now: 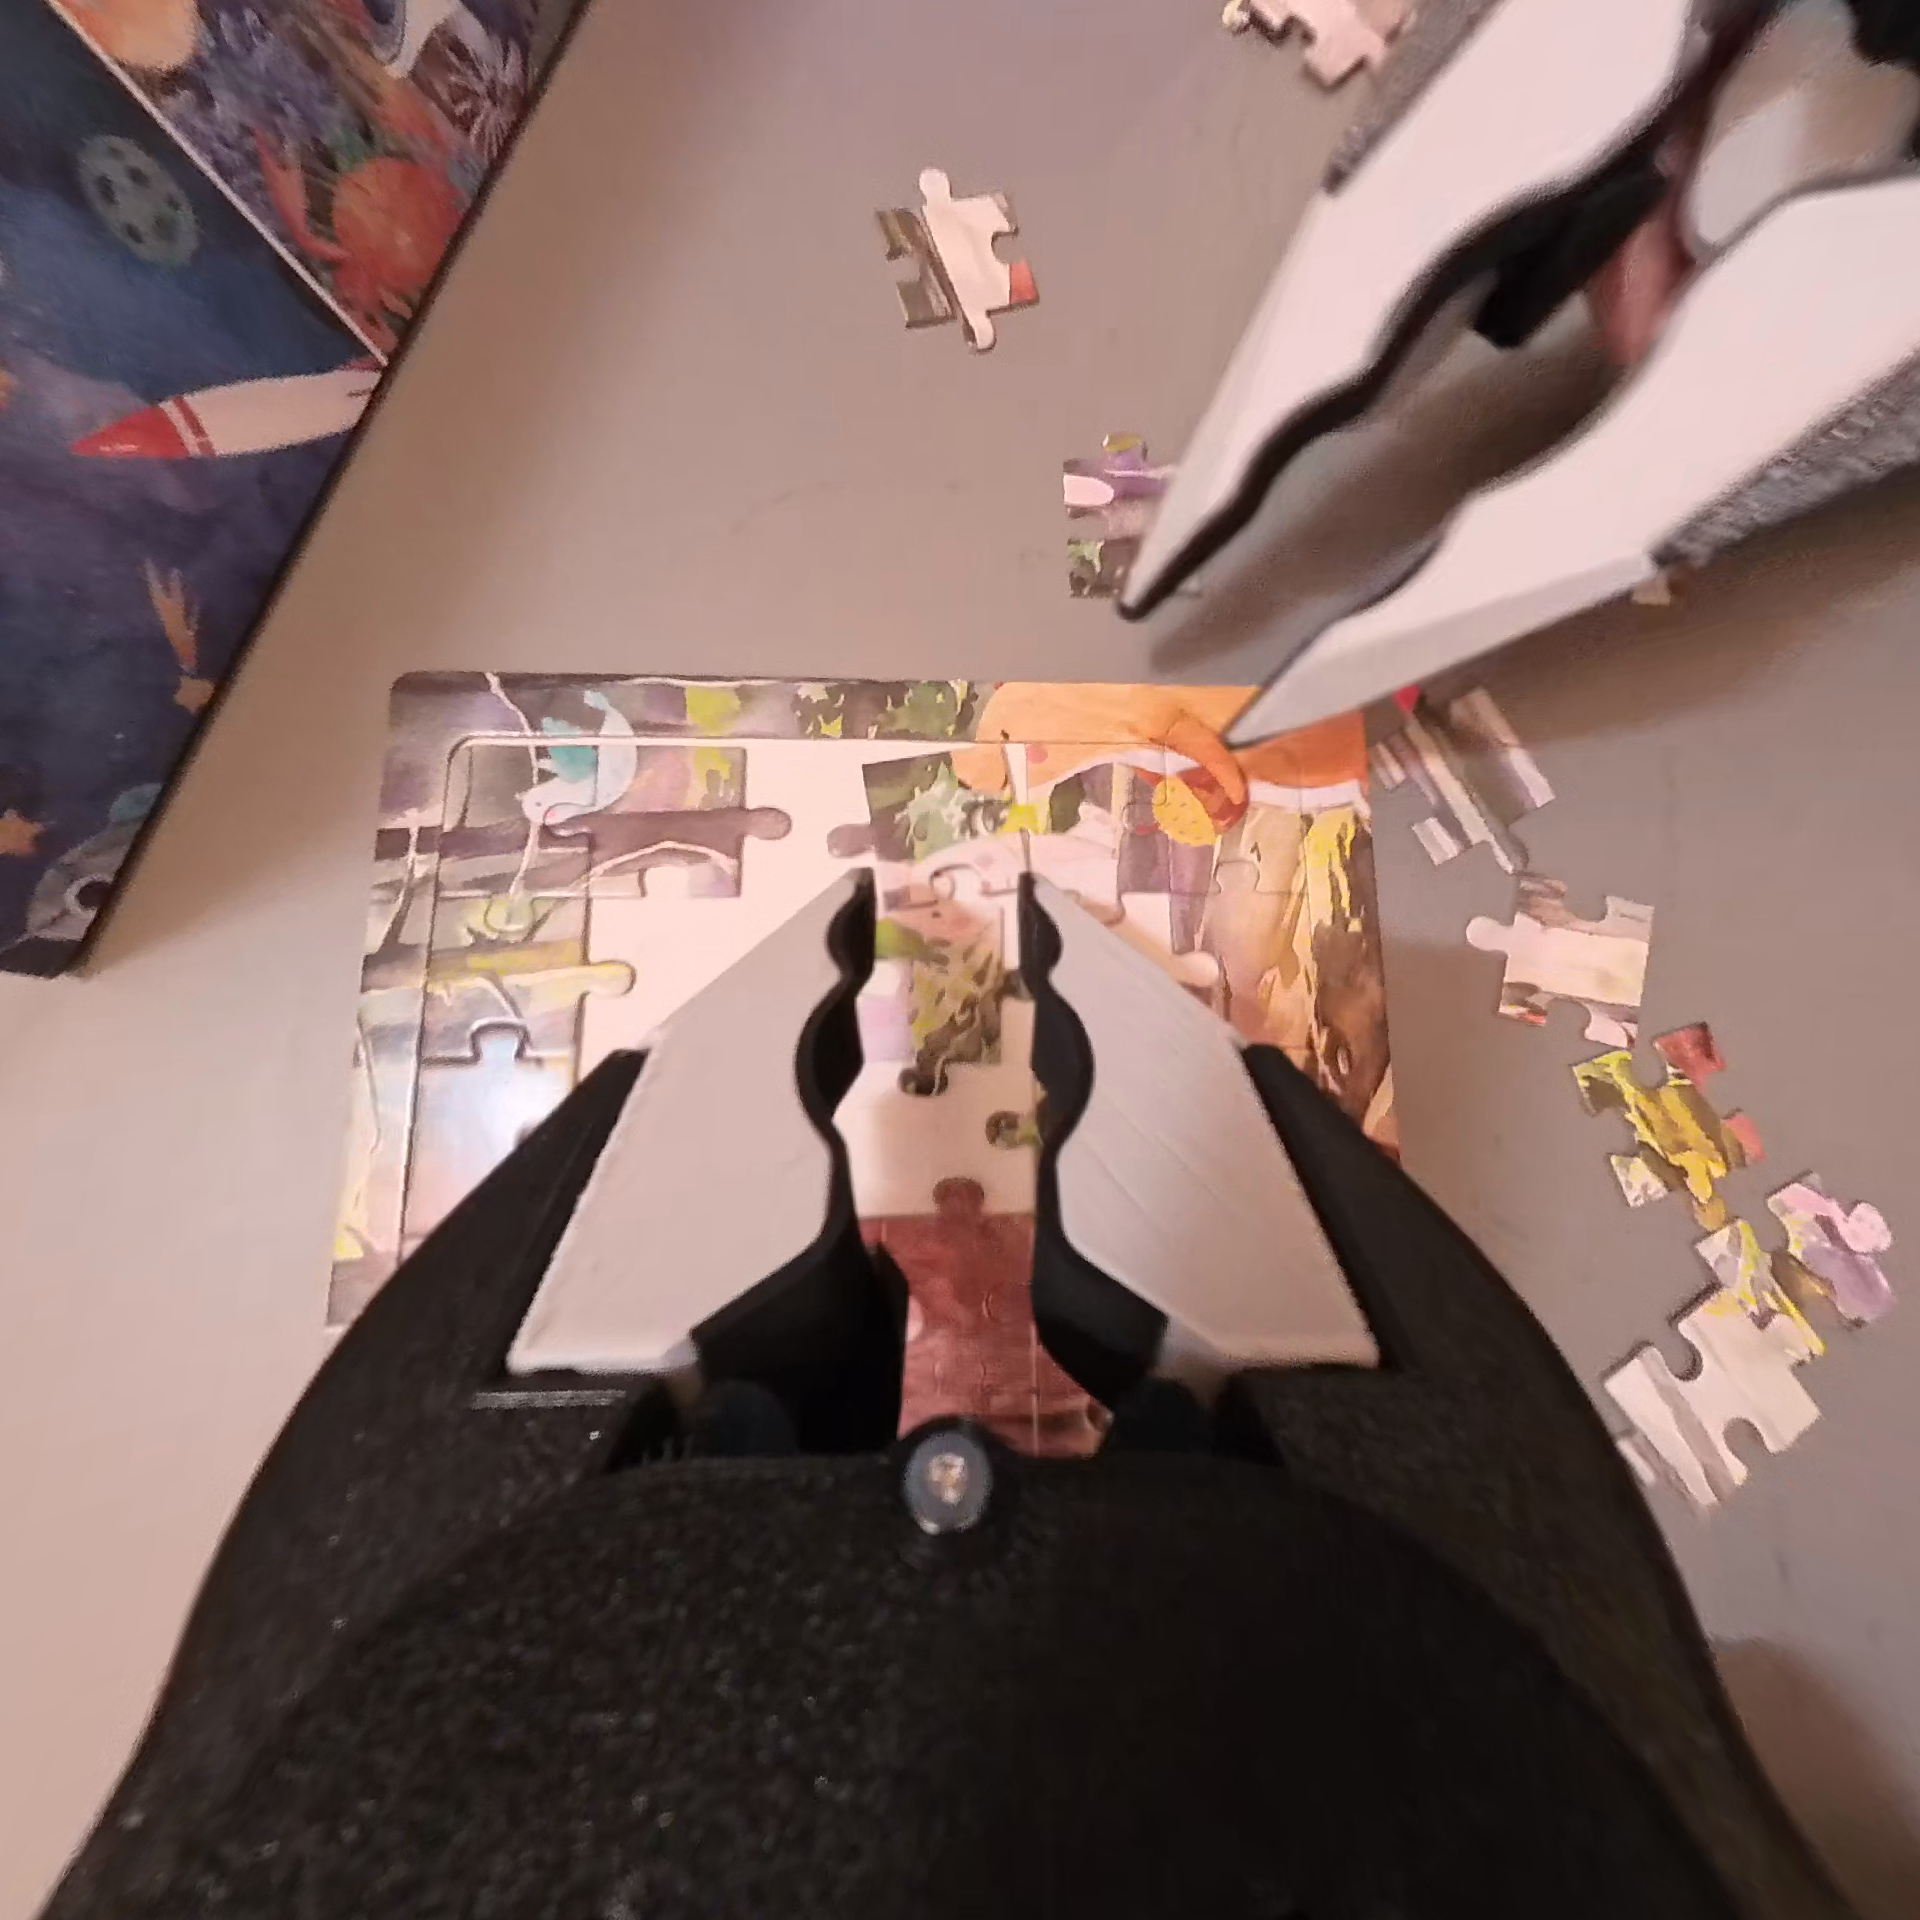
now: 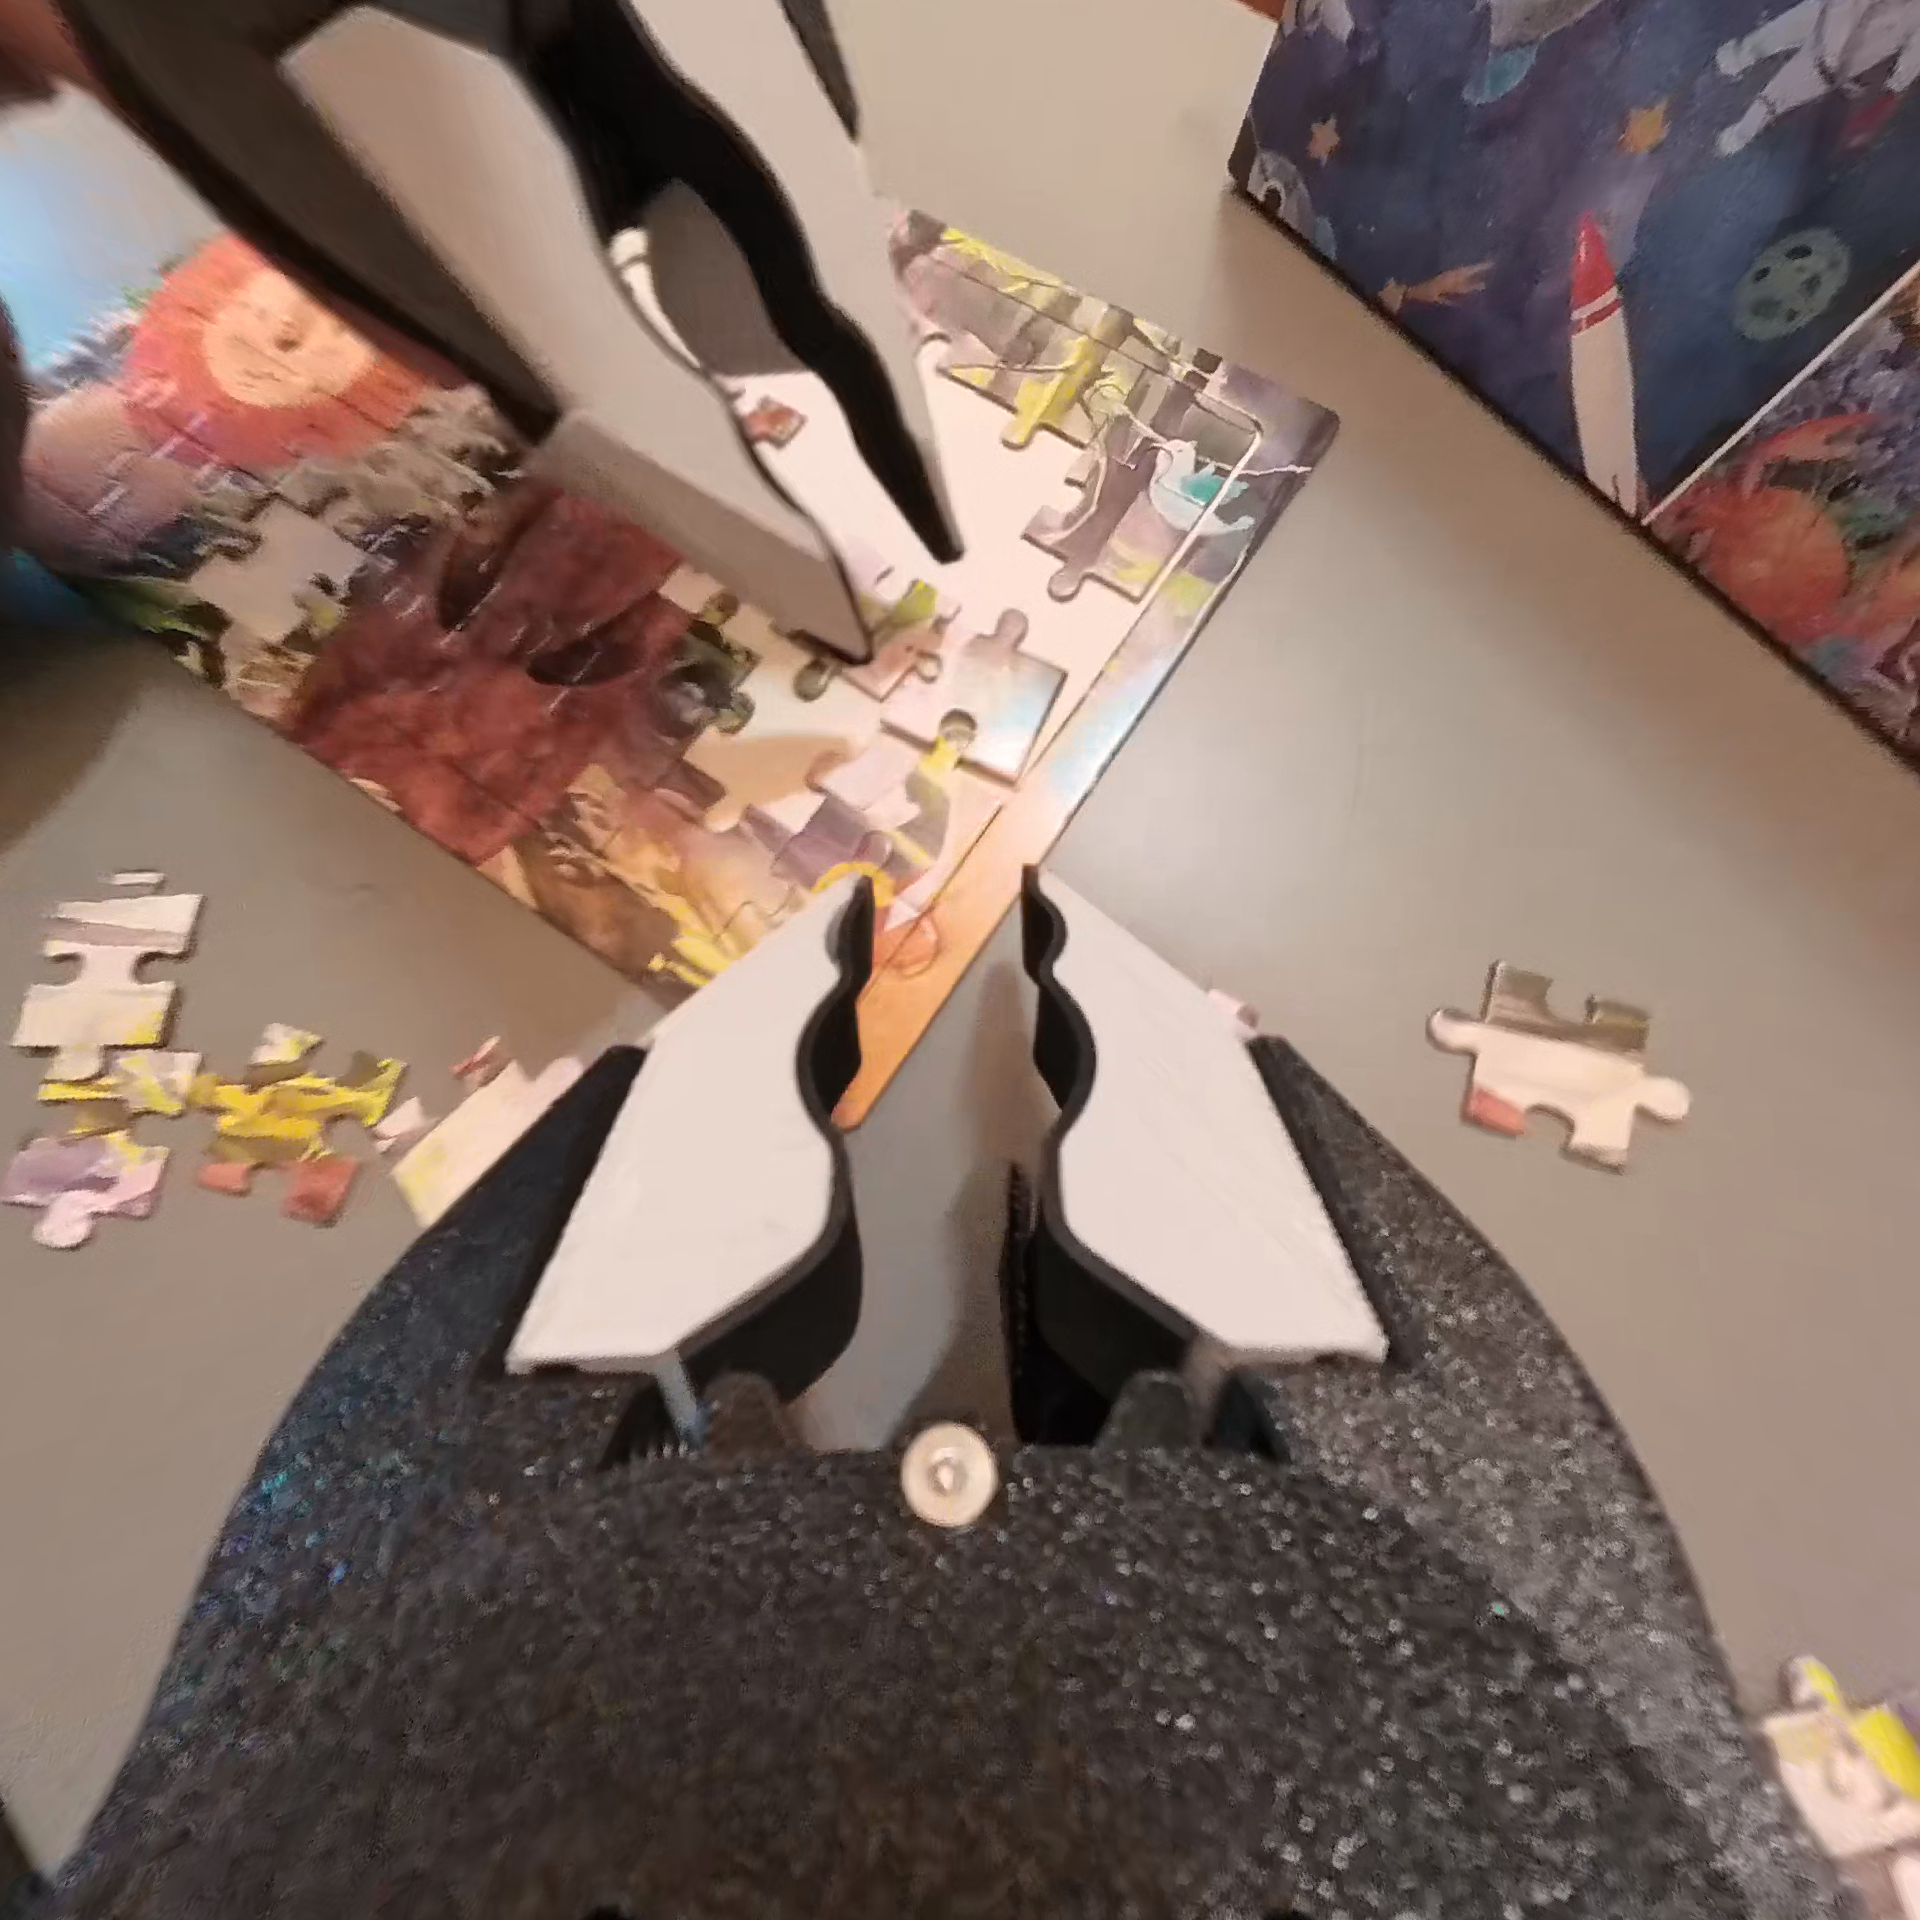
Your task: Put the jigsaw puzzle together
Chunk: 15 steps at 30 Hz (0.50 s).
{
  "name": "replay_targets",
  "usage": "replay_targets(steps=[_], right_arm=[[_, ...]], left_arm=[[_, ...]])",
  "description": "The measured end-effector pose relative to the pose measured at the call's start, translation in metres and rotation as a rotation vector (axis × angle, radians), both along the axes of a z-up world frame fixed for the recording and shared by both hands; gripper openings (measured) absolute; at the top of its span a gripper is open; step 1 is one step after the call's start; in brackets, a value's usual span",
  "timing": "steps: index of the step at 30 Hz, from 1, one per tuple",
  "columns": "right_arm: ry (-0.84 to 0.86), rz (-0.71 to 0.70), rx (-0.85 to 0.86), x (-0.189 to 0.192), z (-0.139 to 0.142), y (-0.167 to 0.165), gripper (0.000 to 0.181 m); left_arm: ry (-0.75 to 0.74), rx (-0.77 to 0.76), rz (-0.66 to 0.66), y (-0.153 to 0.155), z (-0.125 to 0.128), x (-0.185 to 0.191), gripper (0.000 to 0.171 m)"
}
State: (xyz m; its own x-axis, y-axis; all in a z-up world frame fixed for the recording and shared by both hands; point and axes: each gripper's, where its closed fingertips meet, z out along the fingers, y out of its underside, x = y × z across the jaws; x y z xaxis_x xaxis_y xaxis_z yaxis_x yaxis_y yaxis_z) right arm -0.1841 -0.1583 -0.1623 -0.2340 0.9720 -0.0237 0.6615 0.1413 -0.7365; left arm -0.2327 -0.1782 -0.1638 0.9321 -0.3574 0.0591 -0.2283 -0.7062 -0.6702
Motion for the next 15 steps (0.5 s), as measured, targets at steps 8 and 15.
replay_targets(steps=[8, 15], right_arm=[[0.001, 0.178, -0.068, -0.028, -0.001, -0.015, 0.037], [-0.079, 0.227, -0.125, -0.025, -0.014, -0.024, 0.064]], left_arm=[[0.054, 0.004, 0.003, 0.006, -0.01, 0.001, 0.038], [0.052, -0.007, -0.01, 0.007, -0.017, 0.003, 0.031]])
